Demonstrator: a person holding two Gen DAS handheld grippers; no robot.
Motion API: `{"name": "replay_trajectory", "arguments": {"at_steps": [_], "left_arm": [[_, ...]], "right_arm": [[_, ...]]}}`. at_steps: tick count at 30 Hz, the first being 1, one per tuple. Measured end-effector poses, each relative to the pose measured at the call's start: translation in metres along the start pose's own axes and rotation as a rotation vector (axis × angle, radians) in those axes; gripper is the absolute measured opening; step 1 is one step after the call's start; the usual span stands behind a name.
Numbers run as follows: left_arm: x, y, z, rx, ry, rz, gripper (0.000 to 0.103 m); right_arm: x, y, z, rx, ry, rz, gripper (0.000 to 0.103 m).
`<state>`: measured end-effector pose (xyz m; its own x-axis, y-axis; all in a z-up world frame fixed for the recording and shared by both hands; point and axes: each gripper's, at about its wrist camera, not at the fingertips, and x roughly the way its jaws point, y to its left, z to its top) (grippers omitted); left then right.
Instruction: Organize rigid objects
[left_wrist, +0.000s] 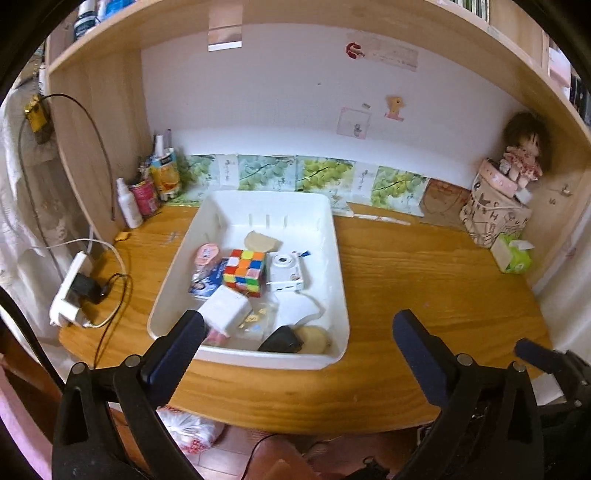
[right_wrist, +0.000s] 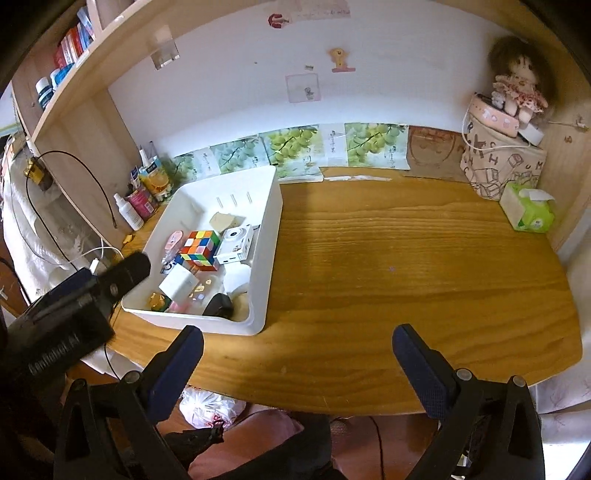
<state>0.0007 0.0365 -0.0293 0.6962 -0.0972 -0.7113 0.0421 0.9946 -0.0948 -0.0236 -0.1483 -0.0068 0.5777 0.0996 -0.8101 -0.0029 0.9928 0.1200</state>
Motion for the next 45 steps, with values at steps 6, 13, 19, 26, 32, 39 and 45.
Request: {"name": "replay_trajectory", "arguments": {"at_steps": [6,13,19,26,32,39,45], "left_arm": [[-0.014,-0.001,-0.012,-0.011,-0.037,0.014,0.102],[-0.015,-0.003,-0.017,-0.024,-0.013,0.032,0.102],[-0.009,-0.011,-0.020,-0.008,0.022,0.032,0.102],[-0.009,-0.018,-0.021,0.010,0.024,0.030,0.102],[-0.009,-0.020,-0.020,0.017,0.023,0.040,0.102],[-0.008,-0.023,-0.020,0.028,0.030,0.057,0.102],[-0.006,-0.025,-0.017,0.038,0.023,0.067,0.102]], "right_arm": [[-0.010,0.007,-0.012,-0.054,-0.016,-0.005,0.102],[-0.010,0.008,-0.015,-0.093,-0.017,-0.032,0.102],[-0.005,0.000,-0.017,-0.085,0.016,-0.061,0.102],[-0.005,-0.009,-0.020,-0.062,0.028,-0.078,0.102],[-0.002,-0.014,-0.021,-0.046,0.046,-0.081,0.103],[0.001,-0.016,-0.021,-0.044,0.063,-0.073,0.102],[0.004,-0.019,-0.019,-0.032,0.070,-0.073,0.102]]}}
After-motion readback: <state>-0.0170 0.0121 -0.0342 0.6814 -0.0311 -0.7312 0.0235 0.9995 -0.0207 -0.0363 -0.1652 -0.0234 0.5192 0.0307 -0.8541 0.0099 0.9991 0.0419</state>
